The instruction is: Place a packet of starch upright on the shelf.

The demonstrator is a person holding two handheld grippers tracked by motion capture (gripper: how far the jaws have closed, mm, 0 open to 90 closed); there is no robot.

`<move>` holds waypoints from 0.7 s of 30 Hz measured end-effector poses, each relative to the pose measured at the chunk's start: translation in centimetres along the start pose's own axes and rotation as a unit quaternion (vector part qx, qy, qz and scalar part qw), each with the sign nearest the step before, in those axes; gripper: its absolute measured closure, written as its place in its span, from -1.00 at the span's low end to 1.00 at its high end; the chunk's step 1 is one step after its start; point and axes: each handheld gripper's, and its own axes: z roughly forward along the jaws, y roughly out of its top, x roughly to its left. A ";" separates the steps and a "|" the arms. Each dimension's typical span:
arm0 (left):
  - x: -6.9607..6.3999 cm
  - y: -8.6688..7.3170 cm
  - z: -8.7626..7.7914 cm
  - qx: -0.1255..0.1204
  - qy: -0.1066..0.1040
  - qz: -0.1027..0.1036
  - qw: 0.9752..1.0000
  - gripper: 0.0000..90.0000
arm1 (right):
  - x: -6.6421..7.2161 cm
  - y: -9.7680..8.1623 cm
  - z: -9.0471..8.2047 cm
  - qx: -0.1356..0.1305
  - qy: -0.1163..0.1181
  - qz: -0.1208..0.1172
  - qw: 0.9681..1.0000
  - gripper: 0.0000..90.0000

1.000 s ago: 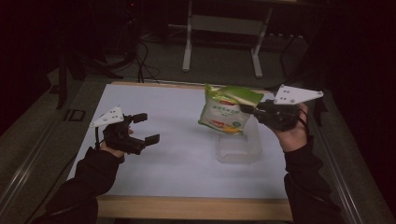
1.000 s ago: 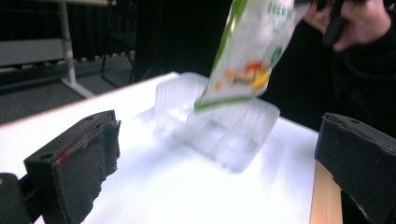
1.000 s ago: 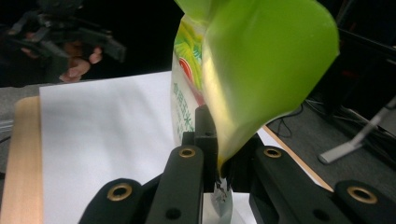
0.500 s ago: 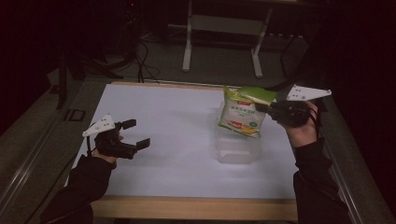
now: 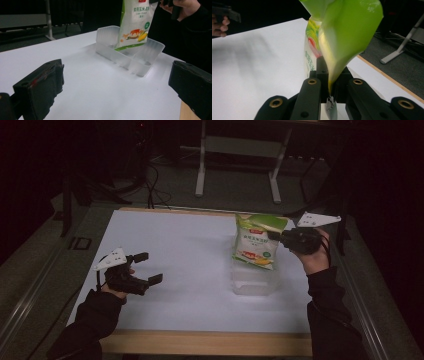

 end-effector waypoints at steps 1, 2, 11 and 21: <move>0.0 -0.1 0.0 -0.001 0.002 -0.001 1.000 -0.99 | -0.1 -0.1 0.0 -0.003 0.001 0.003 1.000 0.90; 0.1 -0.2 0.0 0.000 0.002 -0.002 1.000 -0.99 | -0.2 -0.2 0.0 -0.004 0.003 0.007 1.000 0.90; 0.3 -1.0 0.1 -0.007 0.002 -0.016 1.000 -0.99 | -0.5 -1.3 0.3 0.006 0.003 0.009 1.000 0.90; 0.5 -1.4 0.2 -0.005 0.004 -0.019 1.000 -0.99 | -0.6 -3.5 1.4 0.002 0.014 0.033 0.999 0.90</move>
